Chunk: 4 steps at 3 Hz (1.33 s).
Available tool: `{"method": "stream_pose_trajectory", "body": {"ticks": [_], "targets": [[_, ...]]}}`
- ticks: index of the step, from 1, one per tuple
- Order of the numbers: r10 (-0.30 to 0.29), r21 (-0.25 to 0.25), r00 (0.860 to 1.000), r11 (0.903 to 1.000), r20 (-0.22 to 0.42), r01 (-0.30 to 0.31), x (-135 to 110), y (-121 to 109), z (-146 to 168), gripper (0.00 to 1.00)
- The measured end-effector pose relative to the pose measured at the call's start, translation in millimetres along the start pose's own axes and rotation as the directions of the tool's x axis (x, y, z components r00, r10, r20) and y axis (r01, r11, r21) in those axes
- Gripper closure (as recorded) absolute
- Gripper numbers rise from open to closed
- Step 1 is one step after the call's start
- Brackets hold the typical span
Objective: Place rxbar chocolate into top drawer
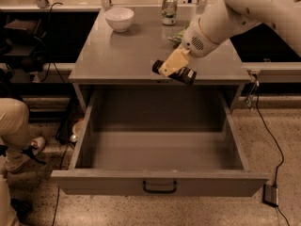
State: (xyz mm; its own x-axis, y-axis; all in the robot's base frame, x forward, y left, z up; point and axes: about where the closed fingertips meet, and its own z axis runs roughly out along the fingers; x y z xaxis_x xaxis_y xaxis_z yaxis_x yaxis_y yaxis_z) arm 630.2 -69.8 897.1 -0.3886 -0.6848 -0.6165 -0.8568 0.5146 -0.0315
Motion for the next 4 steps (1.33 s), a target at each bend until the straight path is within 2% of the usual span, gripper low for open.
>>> {"method": "stream_pose_trajectory", "body": {"ticks": [2,3,4], "targets": [[0.028,-0.018,1.000,0.9995,-0.004,-0.028,12.2,1.9,4.6,1.00],[0.094,-0.051,0.996,0.9943,0.003,-0.093,39.8,16.1,15.8,1.00],[0.183,-0.101,0.983,0.9779,-0.007,-0.183,87.0,42.7,56.8,1.00]]}}
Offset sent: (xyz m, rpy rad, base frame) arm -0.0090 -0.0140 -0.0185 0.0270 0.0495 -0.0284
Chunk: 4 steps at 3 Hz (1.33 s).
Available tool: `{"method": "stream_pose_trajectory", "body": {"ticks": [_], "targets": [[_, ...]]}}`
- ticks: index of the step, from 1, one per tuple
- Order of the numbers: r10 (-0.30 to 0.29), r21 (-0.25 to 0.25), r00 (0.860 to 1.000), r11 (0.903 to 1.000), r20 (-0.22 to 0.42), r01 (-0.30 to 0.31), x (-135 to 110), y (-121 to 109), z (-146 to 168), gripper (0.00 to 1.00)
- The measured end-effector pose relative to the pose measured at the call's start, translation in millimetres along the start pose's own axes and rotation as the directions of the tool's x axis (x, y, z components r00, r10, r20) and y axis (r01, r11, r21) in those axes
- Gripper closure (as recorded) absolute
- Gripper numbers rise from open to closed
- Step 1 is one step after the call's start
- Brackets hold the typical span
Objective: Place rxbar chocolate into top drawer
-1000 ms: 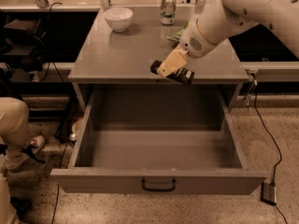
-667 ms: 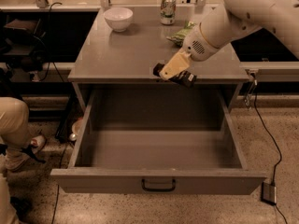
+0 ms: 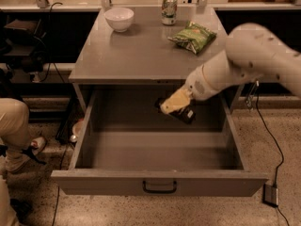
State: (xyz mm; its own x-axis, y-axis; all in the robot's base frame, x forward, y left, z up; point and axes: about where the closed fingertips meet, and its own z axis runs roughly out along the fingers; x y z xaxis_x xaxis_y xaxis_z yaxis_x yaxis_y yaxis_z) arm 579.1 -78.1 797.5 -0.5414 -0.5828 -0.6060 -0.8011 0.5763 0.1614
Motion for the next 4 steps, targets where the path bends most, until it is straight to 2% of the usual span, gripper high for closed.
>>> {"method": "stream_pose_trajectory", "body": {"ticks": [1,2,3,4], "targets": [[0.049,-0.016,0.999,0.9987,0.011,-0.049,23.6,6.7,33.4,1.00],[0.086,-0.035,0.995,0.9959,0.045,-0.084,36.0,12.4,80.6,1.00],[0.101,-0.031,0.986,0.9947,0.131,-0.098,30.4,13.2,131.7,1.00],[0.105,-0.029,0.978,0.9944,0.182,-0.102,23.0,13.3,155.0,1.00]]}}
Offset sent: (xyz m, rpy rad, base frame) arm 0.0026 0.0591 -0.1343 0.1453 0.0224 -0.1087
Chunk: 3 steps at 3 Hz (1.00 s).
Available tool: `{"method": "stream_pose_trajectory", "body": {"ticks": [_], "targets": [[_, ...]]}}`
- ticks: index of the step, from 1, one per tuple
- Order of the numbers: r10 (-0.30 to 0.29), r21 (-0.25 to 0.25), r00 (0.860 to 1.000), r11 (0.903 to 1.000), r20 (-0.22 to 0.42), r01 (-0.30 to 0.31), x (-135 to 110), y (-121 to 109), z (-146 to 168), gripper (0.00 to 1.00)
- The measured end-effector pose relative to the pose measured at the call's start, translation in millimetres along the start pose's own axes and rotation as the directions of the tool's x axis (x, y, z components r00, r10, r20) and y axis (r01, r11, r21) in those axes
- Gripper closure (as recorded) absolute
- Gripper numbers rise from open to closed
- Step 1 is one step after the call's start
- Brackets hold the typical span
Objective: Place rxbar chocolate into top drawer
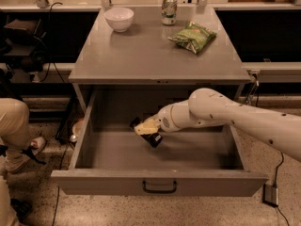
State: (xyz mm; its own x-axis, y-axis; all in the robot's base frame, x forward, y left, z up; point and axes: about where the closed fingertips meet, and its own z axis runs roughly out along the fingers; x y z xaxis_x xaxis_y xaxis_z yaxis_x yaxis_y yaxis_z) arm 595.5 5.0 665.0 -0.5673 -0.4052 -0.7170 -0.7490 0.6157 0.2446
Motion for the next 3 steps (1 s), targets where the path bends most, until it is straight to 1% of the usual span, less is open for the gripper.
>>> {"method": "stream_pose_trajectory", "body": {"ticks": [1,2,3], "targets": [[0.000,-0.020,0.999,0.9998,0.032,0.001,-4.7,5.8,18.2,0.82],[0.003,-0.048,0.999,0.9988,0.049,-0.001,-5.9,13.4,29.8,0.59],[0.001,-0.067,0.998,0.9977,0.059,0.003,-7.8,18.1,34.4,0.36]]}}
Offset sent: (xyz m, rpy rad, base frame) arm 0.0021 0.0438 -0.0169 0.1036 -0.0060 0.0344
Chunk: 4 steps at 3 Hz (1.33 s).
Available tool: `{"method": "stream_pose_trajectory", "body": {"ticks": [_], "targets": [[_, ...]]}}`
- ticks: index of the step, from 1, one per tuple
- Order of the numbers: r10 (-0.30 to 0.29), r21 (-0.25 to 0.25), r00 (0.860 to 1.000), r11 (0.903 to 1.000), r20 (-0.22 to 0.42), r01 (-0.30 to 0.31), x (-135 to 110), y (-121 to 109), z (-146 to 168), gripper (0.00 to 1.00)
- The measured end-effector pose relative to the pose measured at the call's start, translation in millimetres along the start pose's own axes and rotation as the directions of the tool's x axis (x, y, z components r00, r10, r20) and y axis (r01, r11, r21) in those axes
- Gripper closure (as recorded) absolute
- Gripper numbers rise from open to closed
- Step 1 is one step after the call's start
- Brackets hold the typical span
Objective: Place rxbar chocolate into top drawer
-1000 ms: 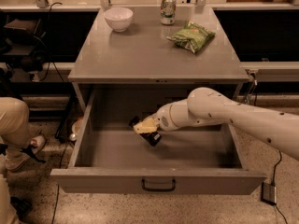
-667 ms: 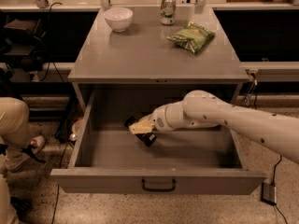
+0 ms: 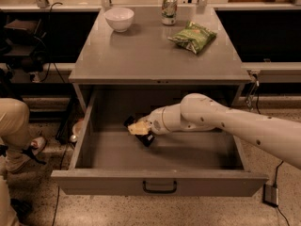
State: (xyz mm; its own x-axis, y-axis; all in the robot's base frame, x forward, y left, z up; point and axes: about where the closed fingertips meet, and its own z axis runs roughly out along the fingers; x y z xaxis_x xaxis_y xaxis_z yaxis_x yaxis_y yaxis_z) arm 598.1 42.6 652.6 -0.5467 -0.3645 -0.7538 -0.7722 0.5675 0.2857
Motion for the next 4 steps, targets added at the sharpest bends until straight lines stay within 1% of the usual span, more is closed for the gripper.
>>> {"method": "stream_pose_trajectory", "body": {"ticks": [1,2,3,4], "targets": [[-0.001,-0.005,1.000,1.0000,0.004,0.001,0.3,1.2,-3.4,0.13],[-0.003,0.010,1.000,0.9999,0.001,0.003,2.0,-1.8,-15.9,0.00],[0.013,0.055,1.000,0.9984,-0.002,-0.013,7.8,-16.9,-45.9,0.00],[0.051,0.134,0.999,0.9896,0.015,-0.053,19.3,-42.6,-100.5,0.00]]}}
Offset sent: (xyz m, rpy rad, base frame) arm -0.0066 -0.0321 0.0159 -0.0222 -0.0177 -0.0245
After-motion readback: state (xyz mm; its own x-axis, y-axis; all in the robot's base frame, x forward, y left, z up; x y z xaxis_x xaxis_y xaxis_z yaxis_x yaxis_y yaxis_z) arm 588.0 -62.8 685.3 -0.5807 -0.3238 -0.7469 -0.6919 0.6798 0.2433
